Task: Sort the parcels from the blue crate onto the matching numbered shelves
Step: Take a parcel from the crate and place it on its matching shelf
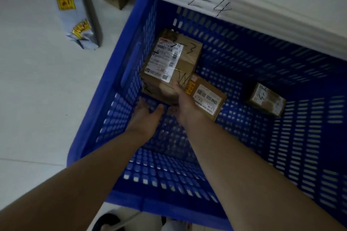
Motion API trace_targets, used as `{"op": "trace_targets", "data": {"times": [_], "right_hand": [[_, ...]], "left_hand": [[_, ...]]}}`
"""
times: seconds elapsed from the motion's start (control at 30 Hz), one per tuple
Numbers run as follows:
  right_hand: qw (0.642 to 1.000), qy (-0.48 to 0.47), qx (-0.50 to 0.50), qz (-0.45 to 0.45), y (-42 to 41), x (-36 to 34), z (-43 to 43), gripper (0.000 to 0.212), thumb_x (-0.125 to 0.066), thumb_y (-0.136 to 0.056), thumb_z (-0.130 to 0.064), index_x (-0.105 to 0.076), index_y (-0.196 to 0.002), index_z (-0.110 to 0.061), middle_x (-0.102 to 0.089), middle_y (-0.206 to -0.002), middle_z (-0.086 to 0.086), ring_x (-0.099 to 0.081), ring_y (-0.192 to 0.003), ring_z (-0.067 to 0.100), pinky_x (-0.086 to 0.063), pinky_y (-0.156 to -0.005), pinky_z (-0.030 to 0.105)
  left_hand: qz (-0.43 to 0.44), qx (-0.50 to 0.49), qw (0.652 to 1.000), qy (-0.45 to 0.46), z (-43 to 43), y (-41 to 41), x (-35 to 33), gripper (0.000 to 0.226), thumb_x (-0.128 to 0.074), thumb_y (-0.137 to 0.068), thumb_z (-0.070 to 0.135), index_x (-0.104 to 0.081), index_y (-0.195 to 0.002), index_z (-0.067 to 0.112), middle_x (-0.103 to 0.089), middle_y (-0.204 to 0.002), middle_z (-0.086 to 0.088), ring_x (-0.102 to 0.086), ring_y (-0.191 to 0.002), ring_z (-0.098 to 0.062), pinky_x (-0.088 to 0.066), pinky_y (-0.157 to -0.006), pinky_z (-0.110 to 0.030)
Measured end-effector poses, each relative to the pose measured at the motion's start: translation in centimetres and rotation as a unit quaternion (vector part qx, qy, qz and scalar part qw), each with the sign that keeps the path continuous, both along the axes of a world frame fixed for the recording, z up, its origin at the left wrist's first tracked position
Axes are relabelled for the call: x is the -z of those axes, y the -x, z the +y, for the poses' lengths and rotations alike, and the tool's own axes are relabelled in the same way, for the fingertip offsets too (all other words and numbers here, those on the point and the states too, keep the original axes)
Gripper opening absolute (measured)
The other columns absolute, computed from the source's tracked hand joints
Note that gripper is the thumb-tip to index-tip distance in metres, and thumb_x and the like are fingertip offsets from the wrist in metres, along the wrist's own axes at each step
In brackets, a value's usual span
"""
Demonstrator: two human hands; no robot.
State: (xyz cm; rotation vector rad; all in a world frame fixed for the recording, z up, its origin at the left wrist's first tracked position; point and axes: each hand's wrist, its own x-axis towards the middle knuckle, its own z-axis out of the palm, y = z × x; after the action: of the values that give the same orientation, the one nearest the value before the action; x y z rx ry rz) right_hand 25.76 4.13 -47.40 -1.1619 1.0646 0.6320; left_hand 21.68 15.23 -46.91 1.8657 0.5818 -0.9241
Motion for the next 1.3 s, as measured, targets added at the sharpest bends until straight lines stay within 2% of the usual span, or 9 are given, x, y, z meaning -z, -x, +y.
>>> {"op": "trace_targets", "data": {"times": [0.3, 0.43, 0.57, 0.67, 0.77, 1.0, 1.13, 1.23, 1.3], "right_hand": [[0.993, -0.003, 0.085, -0.081, 1.6, -0.3, -2.5, 0.036, -0.05, -0.097, -0.019, -0.047, -0.131, -0.007, -0.05, -0.138, 0.007, -0.05, -0.122, 0.021, -0.043, -0.107, 0.036], [0.996, 0.004, 0.053, -0.067, 4.5, -2.3, -5.8, 0.033, -0.049, -0.097, -0.015, -0.047, -0.13, -0.009, -0.048, -0.14, 0.006, -0.048, -0.127, 0.023, -0.046, -0.103, 0.039], [0.999, 0.027, -0.026, -0.024, 8.1, -7.1, -8.9, 0.035, -0.049, -0.097, -0.018, -0.048, -0.131, -0.006, -0.049, -0.138, 0.008, -0.049, -0.125, 0.024, -0.047, -0.1, 0.032], [0.995, 0.044, -0.094, -0.011, 10.8, -12.8, -10.0, 0.015, -0.051, -0.097, -0.022, -0.055, -0.108, -0.014, -0.054, -0.12, 0.003, -0.055, -0.115, 0.021, -0.048, -0.096, 0.029], [0.983, 0.081, -0.159, -0.034, 13.7, -19.4, -9.7, 0.009, -0.053, -0.095, -0.029, -0.055, -0.099, -0.021, -0.057, -0.097, -0.007, -0.061, -0.095, 0.015, -0.051, -0.077, 0.018], [0.97, 0.108, -0.193, -0.096, 18.9, -35.5, -8.9, 0.031, -0.06, -0.086, -0.048, -0.053, -0.106, -0.024, -0.063, -0.106, -0.003, -0.06, -0.101, 0.014, -0.044, -0.094, 0.034], [0.971, 0.136, -0.15, -0.128, 22.4, -45.5, -8.7, 0.036, -0.059, -0.086, -0.051, -0.05, -0.111, -0.027, -0.062, -0.109, -0.01, -0.057, -0.103, 0.01, -0.04, -0.091, 0.029], [0.959, 0.184, -0.118, -0.178, 24.9, -53.7, -8.4, 0.033, -0.057, -0.088, -0.047, -0.05, -0.113, -0.026, -0.062, -0.106, -0.01, -0.058, -0.1, 0.011, -0.041, -0.097, 0.032], [0.95, 0.204, -0.106, -0.21, 26.6, -59.0, -8.6, 0.029, -0.053, -0.091, -0.047, -0.05, -0.108, -0.024, -0.062, -0.099, -0.009, -0.058, -0.092, 0.011, -0.04, -0.088, 0.031]], "left_hand": [[0.005, -0.266, 0.959, 0.093, 0.6, -3.5, -0.6, 0.086, -0.058, -0.081, 0.06, -0.021, -0.149, 0.022, -0.027, -0.155, -0.005, -0.029, -0.14, -0.029, -0.026, -0.115, -0.048], [-0.017, -0.188, 0.973, 0.13, -0.3, -2.7, -2.2, 0.079, -0.062, -0.08, 0.053, -0.028, -0.147, 0.029, -0.037, -0.15, 0.002, -0.04, -0.134, -0.023, -0.034, -0.11, -0.04], [0.019, -0.154, 0.971, 0.184, -1.8, -0.2, -6.1, 0.046, -0.068, -0.082, 0.033, -0.047, -0.124, 0.031, -0.063, -0.107, 0.01, -0.061, -0.091, -0.009, -0.051, -0.07, -0.02], [0.037, -0.126, 0.977, 0.169, -1.9, 3.2, -10.1, 0.04, -0.066, -0.084, 0.031, -0.052, -0.121, 0.021, -0.065, -0.116, -0.001, -0.063, -0.103, -0.023, -0.049, -0.097, -0.04], [0.048, -0.133, 0.979, 0.147, -1.3, 6.5, -15.8, 0.043, -0.061, -0.088, 0.03, -0.051, -0.127, 0.018, -0.065, -0.113, -0.009, -0.064, -0.099, -0.031, -0.048, -0.097, -0.046], [0.05, -0.13, 0.972, 0.189, -0.4, 11.1, -31.8, 0.033, -0.049, -0.095, 0.017, -0.048, -0.126, 0.006, -0.064, -0.083, -0.005, -0.058, -0.053, -0.01, -0.046, -0.037, -0.016], [-0.001, -0.1, 0.974, 0.205, -0.8, 13.3, -42.8, 0.029, -0.051, -0.094, 0.022, -0.048, -0.122, 0.017, -0.065, -0.093, 0.005, -0.062, -0.078, -0.009, -0.053, -0.052, -0.014], [-0.075, -0.02, 0.973, 0.217, -0.7, 15.6, -51.0, 0.061, -0.062, -0.089, 0.023, -0.034, -0.143, 0.019, -0.061, -0.124, 0.003, -0.058, -0.113, -0.015, -0.047, -0.1, -0.031], [-0.121, 0.02, 0.971, 0.206, -0.8, 17.5, -56.0, 0.079, -0.066, -0.086, 0.029, -0.019, -0.15, 0.026, -0.053, -0.136, 0.004, -0.049, -0.125, -0.017, -0.034, -0.112, -0.038]]}}
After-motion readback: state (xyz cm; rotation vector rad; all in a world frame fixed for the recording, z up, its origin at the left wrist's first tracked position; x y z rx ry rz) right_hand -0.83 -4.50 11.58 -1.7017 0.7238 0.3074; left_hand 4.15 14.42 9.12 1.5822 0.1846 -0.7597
